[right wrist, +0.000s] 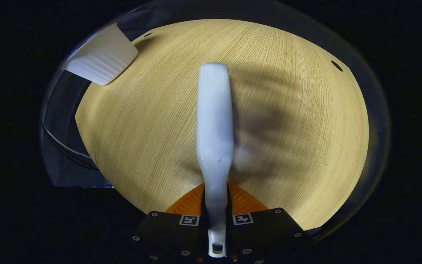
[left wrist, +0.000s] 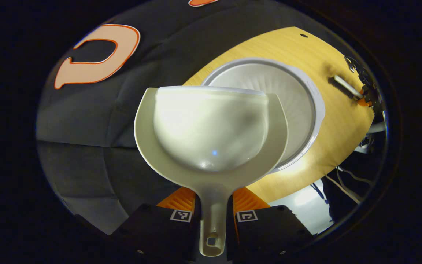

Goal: Pick up the small broom and dustpan from the desktop, sweep the trash into the dustpan with the broom, and then empty the trash into the garbage bin.

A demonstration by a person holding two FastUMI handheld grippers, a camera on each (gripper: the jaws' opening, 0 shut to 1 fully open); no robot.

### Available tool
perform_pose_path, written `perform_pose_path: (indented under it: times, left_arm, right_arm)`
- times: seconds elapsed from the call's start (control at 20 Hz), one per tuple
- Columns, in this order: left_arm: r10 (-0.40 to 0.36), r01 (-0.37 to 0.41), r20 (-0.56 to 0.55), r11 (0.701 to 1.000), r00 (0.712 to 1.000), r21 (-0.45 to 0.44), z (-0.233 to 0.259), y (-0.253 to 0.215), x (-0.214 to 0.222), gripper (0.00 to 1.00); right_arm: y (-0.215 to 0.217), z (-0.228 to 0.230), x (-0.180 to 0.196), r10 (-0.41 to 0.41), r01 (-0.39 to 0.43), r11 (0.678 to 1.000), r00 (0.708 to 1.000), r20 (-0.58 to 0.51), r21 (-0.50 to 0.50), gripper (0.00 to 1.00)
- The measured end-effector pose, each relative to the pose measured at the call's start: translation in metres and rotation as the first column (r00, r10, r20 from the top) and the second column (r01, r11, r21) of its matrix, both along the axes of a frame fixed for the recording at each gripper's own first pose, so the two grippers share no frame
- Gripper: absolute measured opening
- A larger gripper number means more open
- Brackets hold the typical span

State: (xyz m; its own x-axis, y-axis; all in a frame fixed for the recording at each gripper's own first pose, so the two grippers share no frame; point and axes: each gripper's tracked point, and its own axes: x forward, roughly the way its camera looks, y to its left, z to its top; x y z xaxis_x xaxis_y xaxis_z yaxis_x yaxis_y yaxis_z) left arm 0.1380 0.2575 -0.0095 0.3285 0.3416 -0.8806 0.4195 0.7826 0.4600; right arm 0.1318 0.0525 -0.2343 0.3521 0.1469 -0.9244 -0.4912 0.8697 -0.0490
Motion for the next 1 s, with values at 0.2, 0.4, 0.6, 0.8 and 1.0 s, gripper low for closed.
perform_pose_path:
  times: [0.2, 0.4, 0.6, 0.8, 1.0]
  left_arm:
    - [0.004, 0.006, 0.100, 0.995, 0.995, -0.097, 0.001, -0.019, 0.008, 0.29]
    - [0.010, 0.027, 0.169, 0.975, 0.986, -0.220, 0.013, -0.051, 0.014, 0.29]
    - [-0.037, 0.085, 0.127, 0.913, 0.991, -0.398, 0.006, -0.124, 0.002, 0.30]
    - [-0.121, 0.151, 0.094, 0.866, 0.988, -0.476, -0.020, -0.195, -0.016, 0.30]
    - [-0.127, 0.129, 0.041, 0.834, 0.991, -0.536, -0.071, -0.238, -0.020, 0.30]
  right_arm:
    - [-0.001, -0.001, -0.001, -0.026, 0.026, 0.999, 1.000, 0.001, 0.018, 0.18]
    - [0.002, -0.002, -0.003, -0.059, 0.059, 0.998, 0.998, 0.007, 0.035, 0.18]
    - [0.004, -0.001, -0.004, -0.089, 0.088, 0.992, 0.996, -0.002, 0.095, 0.18]
    - [0.005, 0.008, 0.001, -0.086, 0.083, 0.991, 0.996, 0.022, 0.103, 0.18]
    - [0.008, 0.008, 0.006, -0.133, 0.126, 0.987, 0.989, 0.071, 0.097, 0.18]
